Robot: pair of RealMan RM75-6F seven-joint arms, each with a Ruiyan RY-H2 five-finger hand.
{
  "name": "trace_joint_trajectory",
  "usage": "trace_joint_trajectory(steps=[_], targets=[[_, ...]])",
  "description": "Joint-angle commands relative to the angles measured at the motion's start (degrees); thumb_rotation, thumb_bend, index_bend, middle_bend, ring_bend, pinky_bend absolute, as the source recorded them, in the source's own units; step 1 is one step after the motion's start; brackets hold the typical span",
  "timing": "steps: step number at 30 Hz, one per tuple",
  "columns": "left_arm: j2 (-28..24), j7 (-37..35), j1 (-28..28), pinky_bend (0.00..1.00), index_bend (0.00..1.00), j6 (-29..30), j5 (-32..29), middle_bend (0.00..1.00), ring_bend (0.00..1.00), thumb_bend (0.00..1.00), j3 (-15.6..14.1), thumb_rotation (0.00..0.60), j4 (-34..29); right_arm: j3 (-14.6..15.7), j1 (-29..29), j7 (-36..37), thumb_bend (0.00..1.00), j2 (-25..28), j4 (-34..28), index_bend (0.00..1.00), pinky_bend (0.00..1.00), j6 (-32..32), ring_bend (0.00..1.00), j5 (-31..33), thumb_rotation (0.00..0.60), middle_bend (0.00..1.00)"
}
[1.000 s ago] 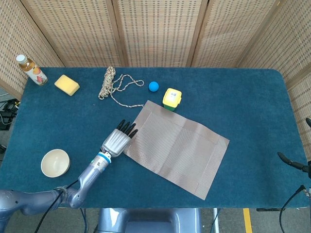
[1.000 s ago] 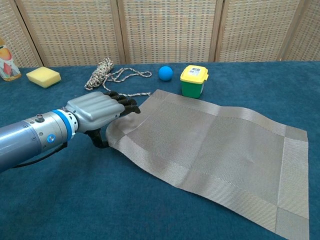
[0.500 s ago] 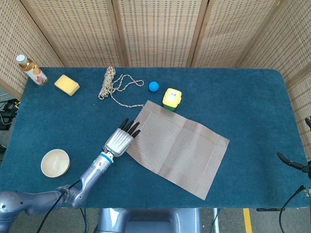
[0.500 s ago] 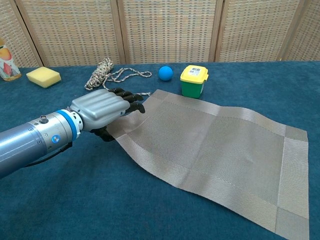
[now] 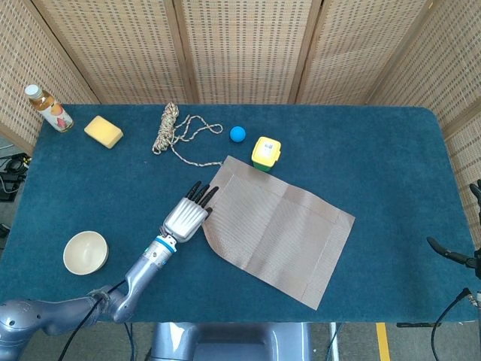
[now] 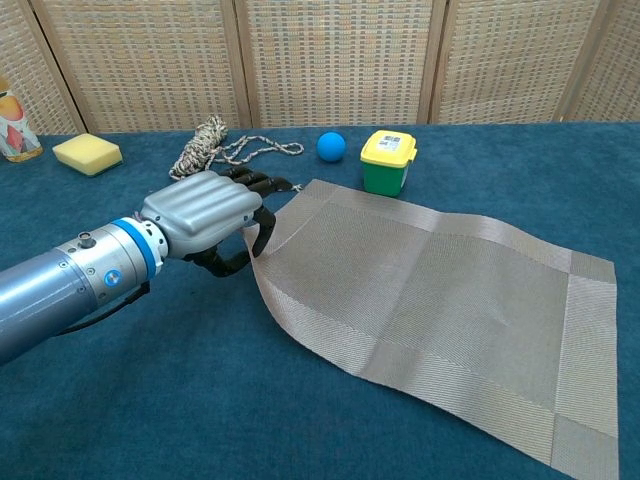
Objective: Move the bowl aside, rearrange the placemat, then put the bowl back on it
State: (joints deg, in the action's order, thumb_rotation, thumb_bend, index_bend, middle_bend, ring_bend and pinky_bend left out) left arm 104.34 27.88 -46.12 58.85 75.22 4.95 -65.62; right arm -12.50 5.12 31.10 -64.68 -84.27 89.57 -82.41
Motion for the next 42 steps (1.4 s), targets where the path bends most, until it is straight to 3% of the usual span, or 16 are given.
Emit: trace_joint_trajectory(steps=[1, 9, 16, 25, 35, 42], targets=[[-0.6, 0.0, 0.5, 0.0, 0.63, 0.5, 0.4, 0.0, 0.0, 0.5, -0.2, 0.6, -0.6, 0.1, 0.0, -0.1, 0.23, 0.1, -0.1, 0.0, 0.0, 0.1, 0.0, -0.2, 0.6, 0.0], [-4.3, 0.7, 2.9, 0.0, 0.63, 2.9, 2.5, 0.0, 0.0, 0.51, -2.0, 0.6, -5.4, 0.3, -0.1, -0.3, 0.23, 0.2, -0.4, 0.0, 0.0, 0.4, 0.0, -0.6, 0.6, 0.0], [-10.8, 2.2, 6.3, 0.0, 0.62, 5.0, 5.9, 0.0, 0.0, 0.51, -6.4, 0.6, -14.7, 0.7, -0.3, -1.2, 0.23, 0.3, -1.2, 0.0, 0.0, 1.1, 0.0, -1.5, 0.6, 0.0], [-15.4, 3.6, 8.4, 0.0, 0.62, 5.4, 11.6, 0.0, 0.0, 0.51, -11.3, 0.6, -22.6, 1.0, -0.4, -2.1, 0.23, 0.2, -1.8, 0.0, 0.0, 1.4, 0.0, -1.9, 0.6, 0.0], [-16.2, 4.2, 9.2, 0.0, 0.61, 3.7, 15.6, 0.0, 0.0, 0.51, -14.2, 0.6, -25.3, 0.9, -0.4, -1.8, 0.23, 0.3, -1.7, 0.0, 0.0, 1.4, 0.0, -1.7, 0.6, 0.0], [-16.0, 4.3, 9.5, 0.0, 0.61, 2.5, 17.5, 0.0, 0.0, 0.51, -14.7, 0.6, -26.4, 0.9, -0.4, -1.6, 0.23, 0.4, -1.5, 0.0, 0.0, 1.4, 0.0, -1.6, 0.6, 0.0]])
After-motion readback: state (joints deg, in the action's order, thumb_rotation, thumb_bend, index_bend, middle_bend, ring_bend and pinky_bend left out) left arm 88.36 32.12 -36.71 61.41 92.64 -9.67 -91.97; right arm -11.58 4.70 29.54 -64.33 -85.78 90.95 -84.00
